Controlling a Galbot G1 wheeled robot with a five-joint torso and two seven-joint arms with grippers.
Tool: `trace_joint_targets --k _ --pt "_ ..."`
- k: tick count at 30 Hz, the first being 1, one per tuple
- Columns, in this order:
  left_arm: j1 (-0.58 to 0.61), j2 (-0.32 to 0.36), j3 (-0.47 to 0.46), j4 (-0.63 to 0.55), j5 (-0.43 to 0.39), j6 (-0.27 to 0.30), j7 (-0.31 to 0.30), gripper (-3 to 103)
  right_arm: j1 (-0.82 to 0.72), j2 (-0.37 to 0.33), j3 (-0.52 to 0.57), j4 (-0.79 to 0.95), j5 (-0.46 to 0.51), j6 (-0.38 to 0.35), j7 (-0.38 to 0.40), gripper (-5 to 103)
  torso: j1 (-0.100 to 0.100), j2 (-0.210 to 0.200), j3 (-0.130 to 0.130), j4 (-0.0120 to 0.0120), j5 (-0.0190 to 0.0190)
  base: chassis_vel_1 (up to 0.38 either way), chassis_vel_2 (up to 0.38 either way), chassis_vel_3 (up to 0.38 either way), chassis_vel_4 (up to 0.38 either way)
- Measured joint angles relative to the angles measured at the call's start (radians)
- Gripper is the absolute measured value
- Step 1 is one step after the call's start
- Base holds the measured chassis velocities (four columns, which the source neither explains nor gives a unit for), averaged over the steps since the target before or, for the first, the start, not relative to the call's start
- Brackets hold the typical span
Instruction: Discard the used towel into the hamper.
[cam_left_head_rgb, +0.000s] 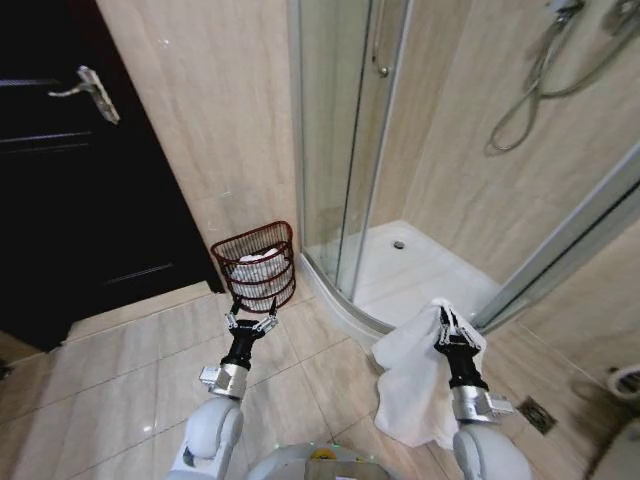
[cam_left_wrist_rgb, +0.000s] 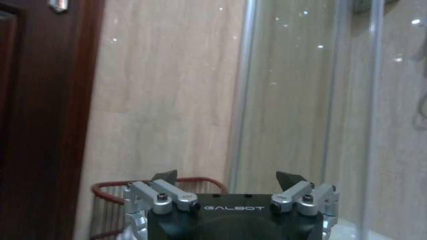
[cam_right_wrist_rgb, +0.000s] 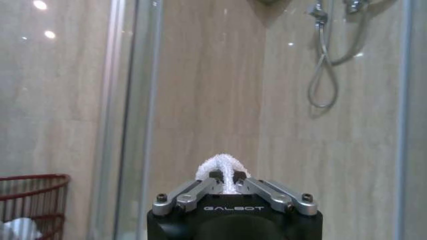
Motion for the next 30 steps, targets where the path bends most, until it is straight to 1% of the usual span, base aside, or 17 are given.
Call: trace_joint_targets --k 8,10,30 --pt "-0.004 0.001 -0.001 0.005 -0.004 -0.001 0.001 100 0.005 0.005 -0.016 0.001 -0.012 0.0 0.002 4 0.0 0.0 0.0 0.0002 -0.0005 0.128 0.108 -0.02 -0.008" --pt "-0.005 0.001 0.0 0.007 -0.005 -0.002 0.001 100 0.006 0.006 -0.019 0.001 -0.015 -0.001 0.002 4 0.0 0.0 0.0 0.0 0.0002 0.098 0.119 -0.026 -0.03" --pt "-0.017 0.003 -0.005 0.021 -0.013 -0.004 0.003 100 0.029 0.009 -0.054 -0.008 -0.034 -0.007 0.006 4 0.0 0.0 0.0 0.0 0.0 0.113 0.114 -0.018 -0.014"
